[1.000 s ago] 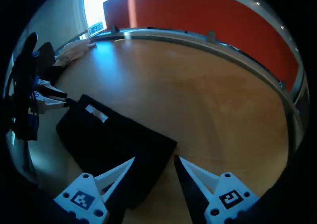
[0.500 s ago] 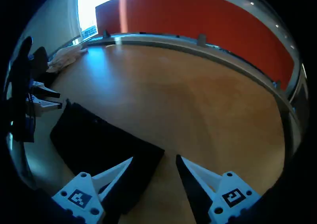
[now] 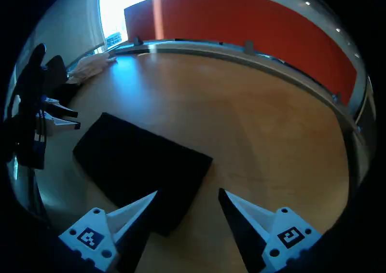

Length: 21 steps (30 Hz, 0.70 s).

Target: Fold towel

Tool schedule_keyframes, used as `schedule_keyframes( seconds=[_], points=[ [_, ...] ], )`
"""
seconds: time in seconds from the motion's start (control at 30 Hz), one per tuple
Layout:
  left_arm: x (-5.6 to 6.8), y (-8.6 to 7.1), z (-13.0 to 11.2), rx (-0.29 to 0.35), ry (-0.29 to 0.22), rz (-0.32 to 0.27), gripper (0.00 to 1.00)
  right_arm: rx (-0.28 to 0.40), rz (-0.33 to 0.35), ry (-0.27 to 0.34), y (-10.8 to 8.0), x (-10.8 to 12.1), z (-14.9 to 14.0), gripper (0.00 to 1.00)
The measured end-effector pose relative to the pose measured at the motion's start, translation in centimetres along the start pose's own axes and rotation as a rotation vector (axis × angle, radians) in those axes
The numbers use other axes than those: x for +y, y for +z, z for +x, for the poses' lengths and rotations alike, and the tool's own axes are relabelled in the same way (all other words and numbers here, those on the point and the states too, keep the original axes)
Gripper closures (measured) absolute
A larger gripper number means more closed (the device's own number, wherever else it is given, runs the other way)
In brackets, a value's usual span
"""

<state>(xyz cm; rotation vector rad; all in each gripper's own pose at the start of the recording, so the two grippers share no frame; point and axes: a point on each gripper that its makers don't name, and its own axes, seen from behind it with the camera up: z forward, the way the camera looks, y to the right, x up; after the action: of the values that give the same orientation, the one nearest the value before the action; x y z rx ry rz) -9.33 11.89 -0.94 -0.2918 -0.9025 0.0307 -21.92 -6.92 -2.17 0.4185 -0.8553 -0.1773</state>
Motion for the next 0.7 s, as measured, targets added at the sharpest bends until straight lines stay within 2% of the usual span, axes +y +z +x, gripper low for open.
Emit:
schedule_keyframes(
  seconds=[0.4, 0.7],
  points=[
    [1.3, -3.1, -4.2, -0.02, -0.03, -0.004, 0.08, 0.0, -0.004, -0.013, -3.1, -1.4, -3.2, 0.12],
    [1.1, -4.5, -5.0, -0.011, -0.05, 0.012, 0.08, 0.0, 0.011, -0.025, -3.4, -1.6, -3.6, 0.12]
  ],
)
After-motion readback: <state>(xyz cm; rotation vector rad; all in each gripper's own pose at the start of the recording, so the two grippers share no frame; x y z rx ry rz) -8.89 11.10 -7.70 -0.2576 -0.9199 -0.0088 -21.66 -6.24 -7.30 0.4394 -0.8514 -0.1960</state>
